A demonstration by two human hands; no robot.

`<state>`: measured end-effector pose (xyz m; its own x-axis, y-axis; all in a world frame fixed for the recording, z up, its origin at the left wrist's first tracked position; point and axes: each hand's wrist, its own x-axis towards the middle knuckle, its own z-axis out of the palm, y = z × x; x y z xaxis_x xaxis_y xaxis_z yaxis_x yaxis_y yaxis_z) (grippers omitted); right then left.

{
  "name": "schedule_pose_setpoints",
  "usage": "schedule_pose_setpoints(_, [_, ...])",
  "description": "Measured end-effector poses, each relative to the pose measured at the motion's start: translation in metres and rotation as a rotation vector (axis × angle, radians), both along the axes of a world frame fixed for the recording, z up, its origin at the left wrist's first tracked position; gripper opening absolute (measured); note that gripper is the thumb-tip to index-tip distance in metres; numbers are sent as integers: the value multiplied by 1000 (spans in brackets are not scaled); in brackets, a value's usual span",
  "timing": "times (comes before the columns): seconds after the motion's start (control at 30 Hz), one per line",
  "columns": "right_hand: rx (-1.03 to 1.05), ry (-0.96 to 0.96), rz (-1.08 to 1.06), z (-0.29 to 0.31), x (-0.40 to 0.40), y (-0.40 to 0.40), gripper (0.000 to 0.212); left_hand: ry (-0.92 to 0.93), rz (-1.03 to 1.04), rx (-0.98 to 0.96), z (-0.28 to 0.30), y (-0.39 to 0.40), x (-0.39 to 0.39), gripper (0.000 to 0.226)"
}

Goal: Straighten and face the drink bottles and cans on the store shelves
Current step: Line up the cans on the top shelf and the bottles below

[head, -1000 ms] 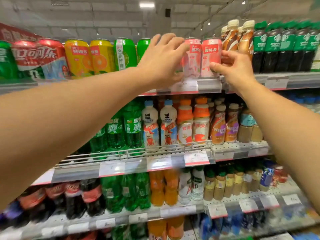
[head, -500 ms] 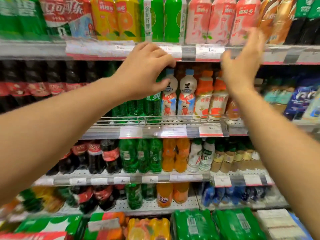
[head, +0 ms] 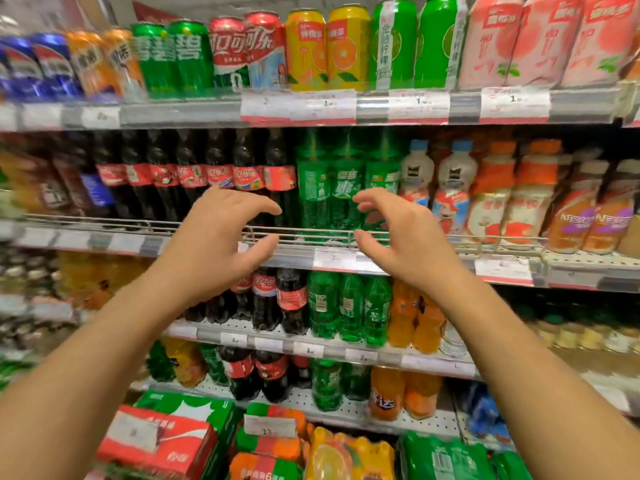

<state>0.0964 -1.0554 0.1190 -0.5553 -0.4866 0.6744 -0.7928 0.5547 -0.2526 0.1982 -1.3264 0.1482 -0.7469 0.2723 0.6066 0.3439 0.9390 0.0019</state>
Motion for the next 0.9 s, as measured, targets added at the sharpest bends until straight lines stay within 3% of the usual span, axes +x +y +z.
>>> schedule_pose_setpoints(0.17, [156, -43, 99, -3, 28, -47, 44, -71, 93, 118, -23, -56, 50, 48])
schedule_pose_setpoints(0.47, [207, -29, 210, 13, 105, -193, 37, -139, 196, 94, -25, -178, 141, 44])
schedule_pose_setpoints(0.6, [226, -52, 271, 12, 150, -269, 33, -229, 189, 185, -25, -238, 185, 39])
schedule_pose_setpoints(0.9, [317, -107, 331, 9, 233, -428, 48, -329, 250, 250, -33, -374, 275, 33])
